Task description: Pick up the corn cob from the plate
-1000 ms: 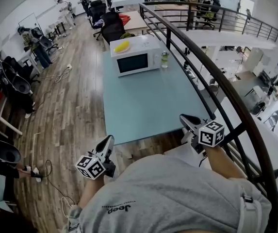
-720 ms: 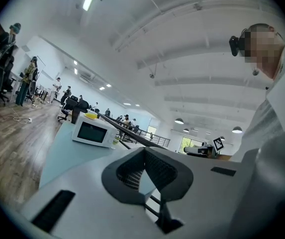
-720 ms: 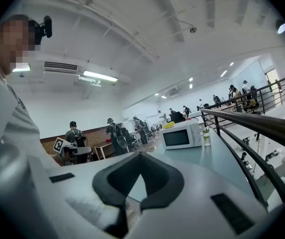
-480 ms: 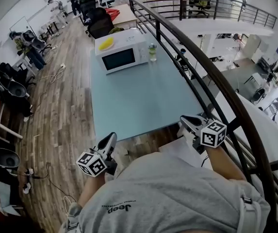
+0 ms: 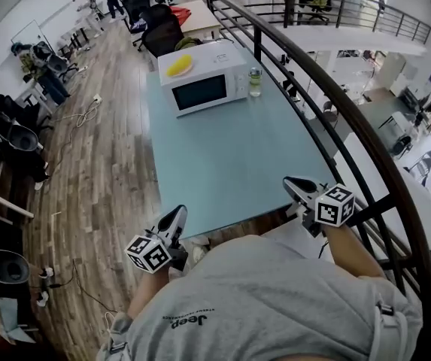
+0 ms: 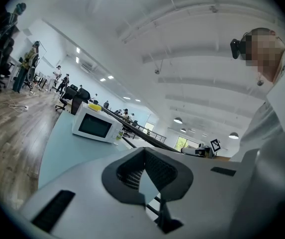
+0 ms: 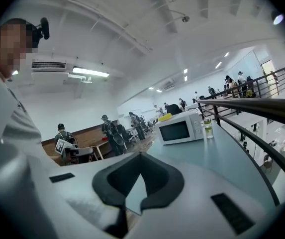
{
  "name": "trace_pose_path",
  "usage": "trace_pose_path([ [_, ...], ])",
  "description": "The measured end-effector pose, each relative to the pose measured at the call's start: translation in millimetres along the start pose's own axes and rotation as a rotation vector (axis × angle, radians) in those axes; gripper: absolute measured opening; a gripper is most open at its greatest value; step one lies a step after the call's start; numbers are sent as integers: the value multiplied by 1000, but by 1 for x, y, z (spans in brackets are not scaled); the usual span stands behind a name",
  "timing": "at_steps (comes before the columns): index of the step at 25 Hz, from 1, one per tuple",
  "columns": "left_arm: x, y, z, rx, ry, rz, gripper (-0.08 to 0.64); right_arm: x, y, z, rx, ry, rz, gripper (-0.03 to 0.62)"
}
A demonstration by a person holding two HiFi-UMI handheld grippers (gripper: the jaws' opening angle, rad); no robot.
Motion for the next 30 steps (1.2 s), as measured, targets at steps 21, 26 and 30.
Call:
trace_pose_path([
  [21,-226,241,-12,-4,-27,-2,18,-122,-6,277,94,39,-87,15],
  [26,-254,249,30,-47,-43,12,18,-131,-52,302,52,30,-89,15],
  [30,-286,246,83,-112,-56,93,18,-150,-107,332,-12,28,-131,15],
])
Point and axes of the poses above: the fingertips, and each gripper's own axes: z forward along the fingers, y to its left, x out of its underside, the point moved 5 cm from there along -z, backward along the fingers, and after that the axes turned 14 degrees about -z, right-handed, at the moved point
